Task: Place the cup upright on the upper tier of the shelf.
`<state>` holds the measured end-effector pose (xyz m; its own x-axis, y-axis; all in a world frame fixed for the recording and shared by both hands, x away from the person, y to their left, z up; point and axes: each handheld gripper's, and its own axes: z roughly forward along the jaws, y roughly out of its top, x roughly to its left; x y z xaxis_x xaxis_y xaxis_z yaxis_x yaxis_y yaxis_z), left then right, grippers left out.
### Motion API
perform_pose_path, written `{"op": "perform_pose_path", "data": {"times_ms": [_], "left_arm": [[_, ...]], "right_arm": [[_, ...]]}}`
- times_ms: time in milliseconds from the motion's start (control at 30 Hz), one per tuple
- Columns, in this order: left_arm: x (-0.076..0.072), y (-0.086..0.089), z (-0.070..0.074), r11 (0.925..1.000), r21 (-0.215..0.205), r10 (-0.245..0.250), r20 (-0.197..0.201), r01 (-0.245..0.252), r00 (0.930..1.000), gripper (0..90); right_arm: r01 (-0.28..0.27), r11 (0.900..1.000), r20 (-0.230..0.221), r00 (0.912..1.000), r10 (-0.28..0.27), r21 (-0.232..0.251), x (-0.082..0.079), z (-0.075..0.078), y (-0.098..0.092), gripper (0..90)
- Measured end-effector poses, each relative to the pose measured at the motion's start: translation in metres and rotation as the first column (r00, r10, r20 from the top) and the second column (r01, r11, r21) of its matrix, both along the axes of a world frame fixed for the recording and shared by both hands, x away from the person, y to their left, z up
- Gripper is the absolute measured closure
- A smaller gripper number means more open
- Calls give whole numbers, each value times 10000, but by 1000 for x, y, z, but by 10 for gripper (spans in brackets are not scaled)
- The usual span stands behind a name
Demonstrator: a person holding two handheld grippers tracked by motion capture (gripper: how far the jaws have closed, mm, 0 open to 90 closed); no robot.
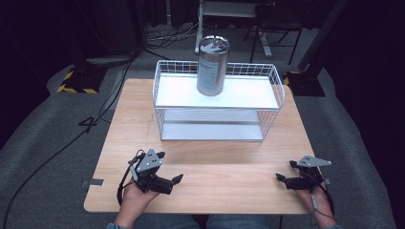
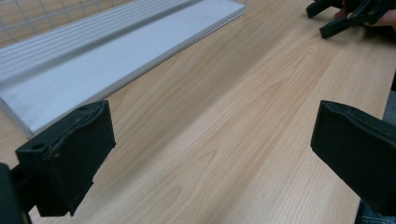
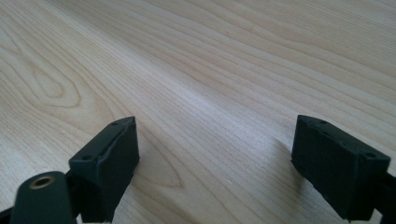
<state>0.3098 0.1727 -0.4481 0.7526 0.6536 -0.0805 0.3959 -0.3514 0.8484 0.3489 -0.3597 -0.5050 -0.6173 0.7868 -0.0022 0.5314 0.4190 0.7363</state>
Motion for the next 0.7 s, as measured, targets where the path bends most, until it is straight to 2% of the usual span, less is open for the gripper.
{"op": "perform_pose_path", "data": {"times_ms": [300, 433, 600, 633, 700], "left_arm": [[5, 6, -24, 9985, 325, 457, -631, -437, 9970, 6], [6, 8, -29, 9960, 657, 657, -832, -603, 9944, 9], [8, 9, -34, 9927, 850, 955, -1204, -856, 9881, 27], [8, 9, -35, 9910, 929, 1082, -1345, -961, 9850, 29], [9, 9, -37, 9888, 1135, 1116, -1351, -965, 9845, 29]], "right_arm": [[-3, 10000, -1, 10000, 3, 1, 0, 0, 0, 154], [-1, 10000, 0, 10000, 1, -1, 0, 0, 0, 154], [0, 10000, -1, 10000, 0, 1, 0, 0, 0, 154], [1, 10000, 0, 10000, -1, 1, 0, 0, 0, 154], [0, 10000, -1, 10000, 0, 2, 0, 0, 0, 154]]}}
